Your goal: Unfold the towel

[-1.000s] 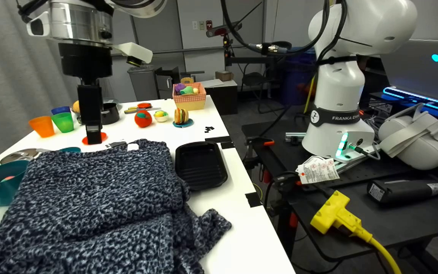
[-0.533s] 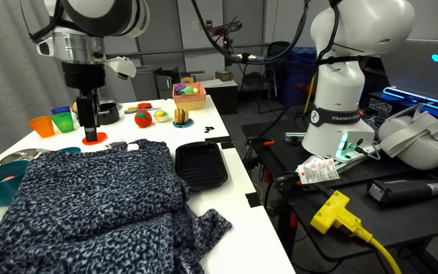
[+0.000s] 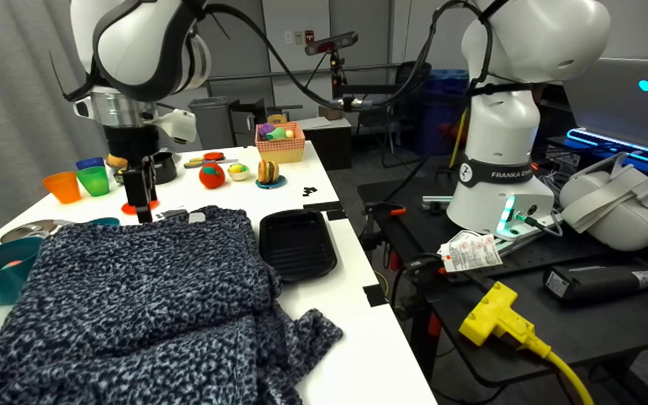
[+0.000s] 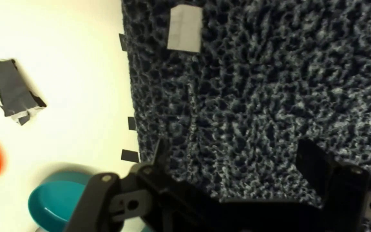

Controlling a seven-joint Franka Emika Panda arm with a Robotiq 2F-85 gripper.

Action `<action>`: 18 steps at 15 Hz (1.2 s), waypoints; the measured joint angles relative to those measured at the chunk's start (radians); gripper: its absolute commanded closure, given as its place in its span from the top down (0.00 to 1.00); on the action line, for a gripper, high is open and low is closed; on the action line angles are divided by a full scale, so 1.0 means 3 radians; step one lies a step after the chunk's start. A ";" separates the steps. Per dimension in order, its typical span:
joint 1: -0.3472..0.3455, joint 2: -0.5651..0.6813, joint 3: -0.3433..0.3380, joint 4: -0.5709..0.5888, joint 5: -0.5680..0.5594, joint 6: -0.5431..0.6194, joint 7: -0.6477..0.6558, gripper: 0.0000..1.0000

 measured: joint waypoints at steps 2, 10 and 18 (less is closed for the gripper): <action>-0.0046 0.0111 -0.0004 0.0100 0.0000 -0.0001 0.0008 1.00; -0.0200 0.0394 0.0007 0.0390 0.0016 -0.0161 0.0046 1.00; -0.0217 0.0480 0.0074 0.0382 0.0026 -0.0531 0.0070 0.75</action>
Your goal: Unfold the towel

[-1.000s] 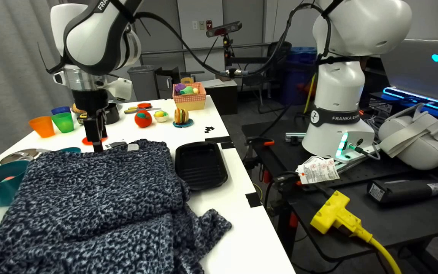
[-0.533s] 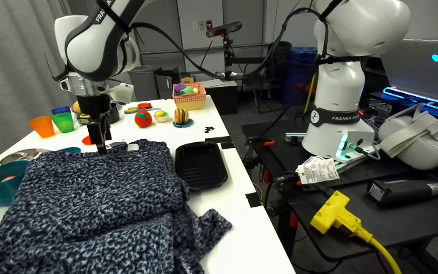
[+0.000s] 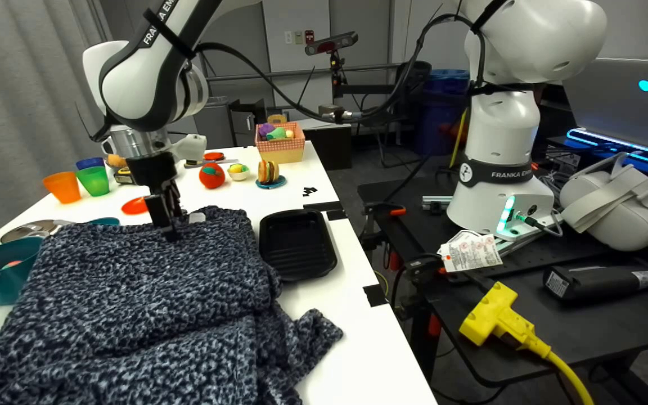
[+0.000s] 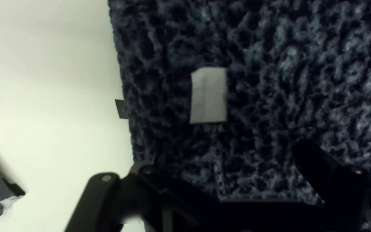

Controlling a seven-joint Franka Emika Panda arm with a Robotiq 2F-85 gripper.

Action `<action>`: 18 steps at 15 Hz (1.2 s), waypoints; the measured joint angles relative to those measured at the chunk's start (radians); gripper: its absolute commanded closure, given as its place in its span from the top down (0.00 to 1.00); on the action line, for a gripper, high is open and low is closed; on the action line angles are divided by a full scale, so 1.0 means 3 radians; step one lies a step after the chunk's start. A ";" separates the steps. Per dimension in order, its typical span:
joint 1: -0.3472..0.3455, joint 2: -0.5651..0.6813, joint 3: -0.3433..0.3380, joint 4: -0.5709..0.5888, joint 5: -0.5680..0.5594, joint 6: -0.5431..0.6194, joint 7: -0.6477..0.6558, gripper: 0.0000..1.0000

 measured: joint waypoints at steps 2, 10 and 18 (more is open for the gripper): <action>0.0000 0.0006 0.0009 0.0001 0.0000 -0.0032 0.0000 0.65; 0.0003 -0.0005 0.0023 0.0004 -0.0002 -0.0033 0.0000 0.05; 0.0234 -0.0358 0.0118 -0.0089 -0.0037 -0.0016 0.0165 0.02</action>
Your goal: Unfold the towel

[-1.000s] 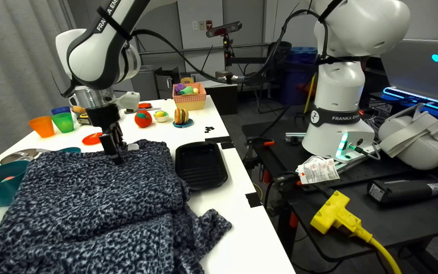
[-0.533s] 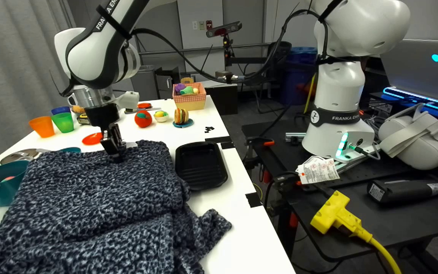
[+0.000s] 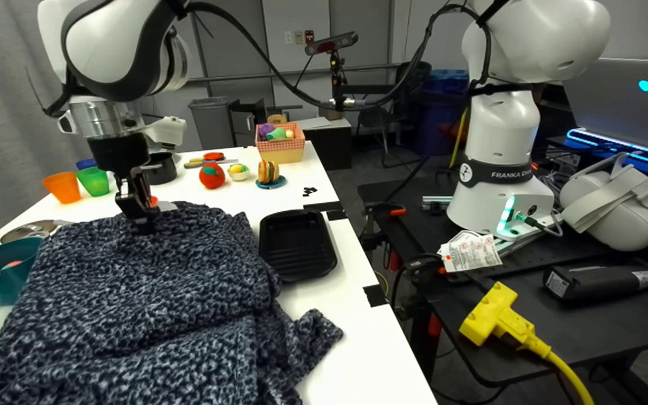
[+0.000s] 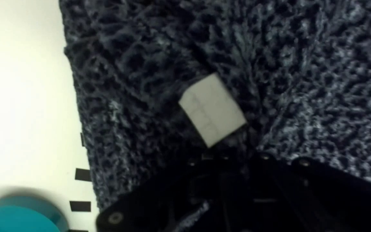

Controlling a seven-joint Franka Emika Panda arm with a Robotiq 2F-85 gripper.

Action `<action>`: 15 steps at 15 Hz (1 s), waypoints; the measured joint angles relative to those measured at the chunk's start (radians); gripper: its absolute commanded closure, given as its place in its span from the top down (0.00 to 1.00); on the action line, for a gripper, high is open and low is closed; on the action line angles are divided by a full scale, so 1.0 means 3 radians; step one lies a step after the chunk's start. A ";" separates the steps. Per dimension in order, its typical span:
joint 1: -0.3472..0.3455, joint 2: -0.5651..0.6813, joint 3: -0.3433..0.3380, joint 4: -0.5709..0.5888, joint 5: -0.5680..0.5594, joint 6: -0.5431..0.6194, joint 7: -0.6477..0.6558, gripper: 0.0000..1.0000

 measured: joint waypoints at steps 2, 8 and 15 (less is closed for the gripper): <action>0.0156 -0.0198 0.0015 -0.0131 -0.0068 0.0038 0.0075 0.02; 0.0615 -0.0927 0.0202 -0.0954 -0.0414 0.0088 0.0166 0.02; 0.1030 -0.1519 0.0556 -0.1931 -0.0855 0.0227 0.0258 0.02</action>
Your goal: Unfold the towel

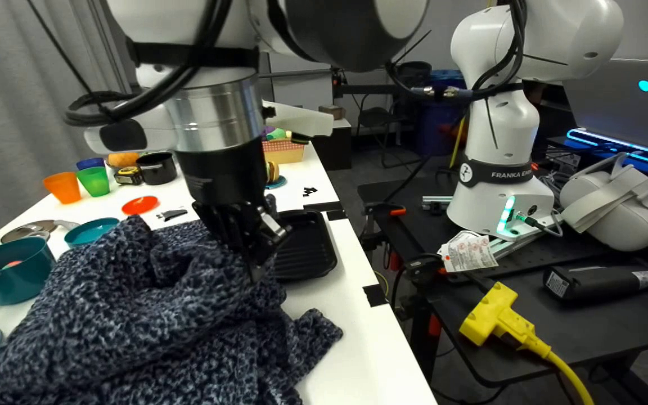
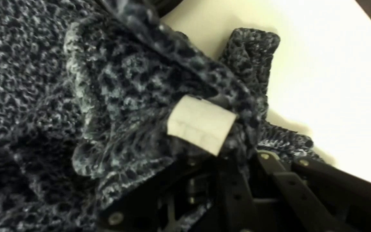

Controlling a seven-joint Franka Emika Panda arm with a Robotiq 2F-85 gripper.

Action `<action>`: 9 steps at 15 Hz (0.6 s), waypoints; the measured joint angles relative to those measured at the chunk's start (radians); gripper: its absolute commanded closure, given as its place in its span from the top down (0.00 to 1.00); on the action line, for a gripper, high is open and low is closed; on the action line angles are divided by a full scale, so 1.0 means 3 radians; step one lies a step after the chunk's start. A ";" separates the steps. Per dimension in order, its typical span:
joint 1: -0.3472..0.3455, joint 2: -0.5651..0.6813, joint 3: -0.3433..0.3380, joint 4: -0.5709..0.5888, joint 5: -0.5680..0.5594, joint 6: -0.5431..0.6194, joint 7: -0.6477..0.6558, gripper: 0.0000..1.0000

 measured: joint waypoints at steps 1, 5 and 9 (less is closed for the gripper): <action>0.0060 -0.0011 0.0051 -0.0019 -0.0032 0.0020 0.0059 0.02; 0.0290 0.0029 0.0254 0.0086 -0.0050 0.0289 0.0374 0.02; 0.0459 0.0199 0.0366 0.0380 -0.0037 0.0445 0.0715 0.34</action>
